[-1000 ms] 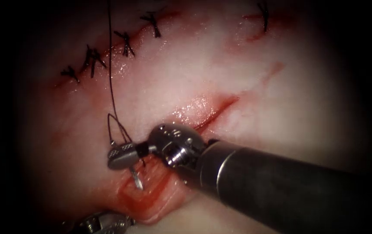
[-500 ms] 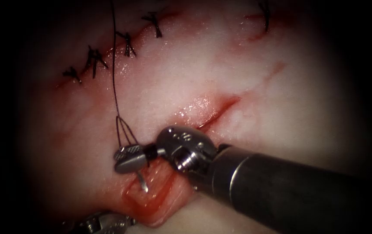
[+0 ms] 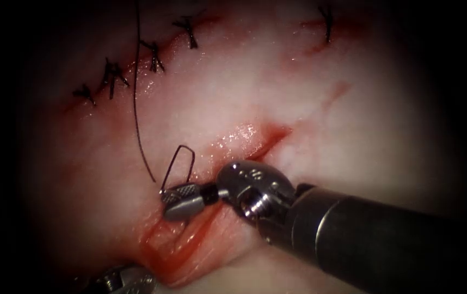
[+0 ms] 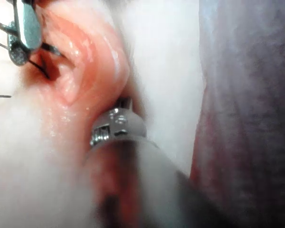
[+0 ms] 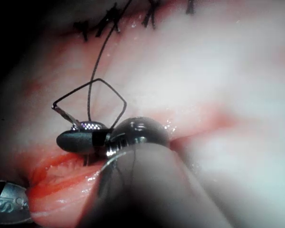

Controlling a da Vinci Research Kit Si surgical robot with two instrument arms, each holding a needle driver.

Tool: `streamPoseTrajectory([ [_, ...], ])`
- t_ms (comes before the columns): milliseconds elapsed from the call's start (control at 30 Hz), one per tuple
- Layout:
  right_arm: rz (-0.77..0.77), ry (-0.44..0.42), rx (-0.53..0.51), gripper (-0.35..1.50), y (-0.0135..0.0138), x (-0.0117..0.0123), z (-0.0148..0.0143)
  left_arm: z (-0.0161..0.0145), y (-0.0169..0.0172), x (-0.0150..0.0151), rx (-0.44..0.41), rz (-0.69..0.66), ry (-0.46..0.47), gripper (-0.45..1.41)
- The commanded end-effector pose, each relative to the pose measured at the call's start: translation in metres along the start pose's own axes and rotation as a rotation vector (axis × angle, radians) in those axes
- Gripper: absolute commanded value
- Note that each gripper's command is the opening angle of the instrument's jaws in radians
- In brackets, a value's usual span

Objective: Wound Closure
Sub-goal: Push needle through bottom of wound with right tool

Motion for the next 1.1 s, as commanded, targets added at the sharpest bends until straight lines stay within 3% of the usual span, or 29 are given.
streamPoseTrajectory([
  [33,-0.004,-0.004,0.002,-0.35,0.0009,0.0004,0.0013,0.0008,-0.0001,0.0000,0.000,0.001,0.001,-0.20],
  [333,-0.004,0.006,0.015,-0.35,0.0019,0.0016,0.0036,0.0006,0.0000,-0.0003,0.000,0.003,0.002,-0.20],
  [700,0.002,0.005,0.023,-0.35,0.0009,0.0000,0.0021,0.0004,-0.0002,-0.0003,0.004,0.003,-0.004,-0.21],
  [1100,-0.007,0.015,0.032,-0.35,0.0002,-0.0010,0.0033,0.0005,-0.0002,-0.0002,0.005,0.002,-0.004,-0.21],
])
